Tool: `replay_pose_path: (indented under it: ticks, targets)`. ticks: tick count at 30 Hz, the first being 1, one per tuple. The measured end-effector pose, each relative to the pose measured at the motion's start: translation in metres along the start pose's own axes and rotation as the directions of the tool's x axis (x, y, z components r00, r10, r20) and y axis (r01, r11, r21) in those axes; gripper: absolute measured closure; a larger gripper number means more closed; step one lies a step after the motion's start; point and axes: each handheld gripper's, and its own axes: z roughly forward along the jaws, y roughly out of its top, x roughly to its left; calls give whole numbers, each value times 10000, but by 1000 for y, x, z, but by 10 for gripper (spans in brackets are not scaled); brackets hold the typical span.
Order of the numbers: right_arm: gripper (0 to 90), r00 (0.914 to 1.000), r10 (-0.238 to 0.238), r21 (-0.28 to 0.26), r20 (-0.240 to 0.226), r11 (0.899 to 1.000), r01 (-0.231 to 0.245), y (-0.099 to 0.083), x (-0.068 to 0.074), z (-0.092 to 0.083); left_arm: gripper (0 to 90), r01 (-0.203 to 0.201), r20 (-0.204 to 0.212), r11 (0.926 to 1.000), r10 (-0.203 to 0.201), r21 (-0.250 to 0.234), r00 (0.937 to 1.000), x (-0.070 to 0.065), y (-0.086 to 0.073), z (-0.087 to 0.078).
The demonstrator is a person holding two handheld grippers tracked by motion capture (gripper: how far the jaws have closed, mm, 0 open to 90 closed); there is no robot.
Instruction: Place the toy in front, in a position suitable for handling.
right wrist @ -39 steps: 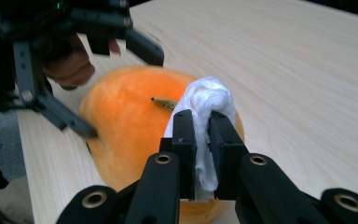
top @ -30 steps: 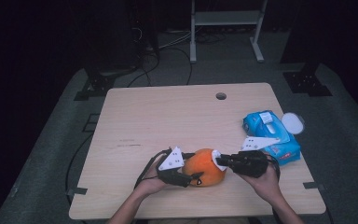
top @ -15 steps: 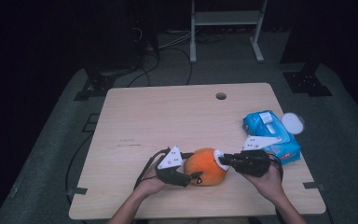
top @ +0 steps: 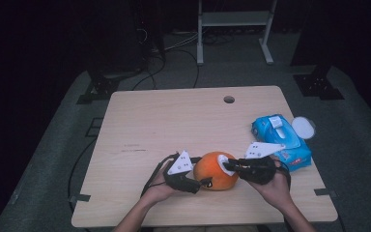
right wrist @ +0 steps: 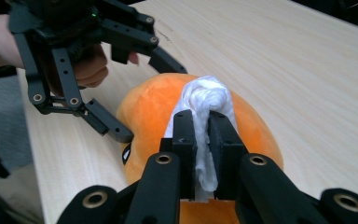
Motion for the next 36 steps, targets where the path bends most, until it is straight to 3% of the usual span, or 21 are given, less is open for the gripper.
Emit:
replay_pose_path:
  ticks: [6,8,12,14,16,21,23,29,33,35,36]
  targets:
    - [815,9973,-612,-176,-396,9980,606,12,21,5,354,-1157,-24,9933,1157,-9,9933,-15,11,1]
    - [815,9961,-870,-66,-119,9962,869,14,23,1,349,-1039,38,9945,1040,-121,9946,-14,10,0]
    - [815,9984,-501,-60,272,9987,502,10,10,-7,348,-843,36,9961,844,-264,9964,-13,9,1]
    - [815,9993,-335,-81,179,9994,337,8,8,-7,349,-917,-11,9956,917,-206,9958,-14,11,2]
    - [815,9989,-463,-80,71,9989,463,9,13,-3,350,-864,-52,9962,863,-134,9963,-15,13,3]
    - [815,9946,-702,-106,-767,9975,696,13,30,15,351,-1280,-96,9916,1282,194,9917,-20,15,4]
    - [815,9936,-883,-34,-706,9961,883,14,33,16,353,-1295,-86,9914,1297,189,9915,-20,13,4]
    - [814,9993,-372,-127,-12,9992,372,12,12,-1,343,-1083,66,9941,1083,52,9941,-16,8,3]
    - [815,10000,58,7,-1,10000,-58,2,1,-5,199,-8,70,9998,6,174,10000,-8,6,5]
    - [815,9999,162,41,-25,9999,-161,2,0,-6,234,316,239,9995,-318,71,9992,-7,4,6]
    - [815,9999,99,45,15,9999,-99,2,0,-6,264,276,224,9996,-277,56,9994,-7,5,6]
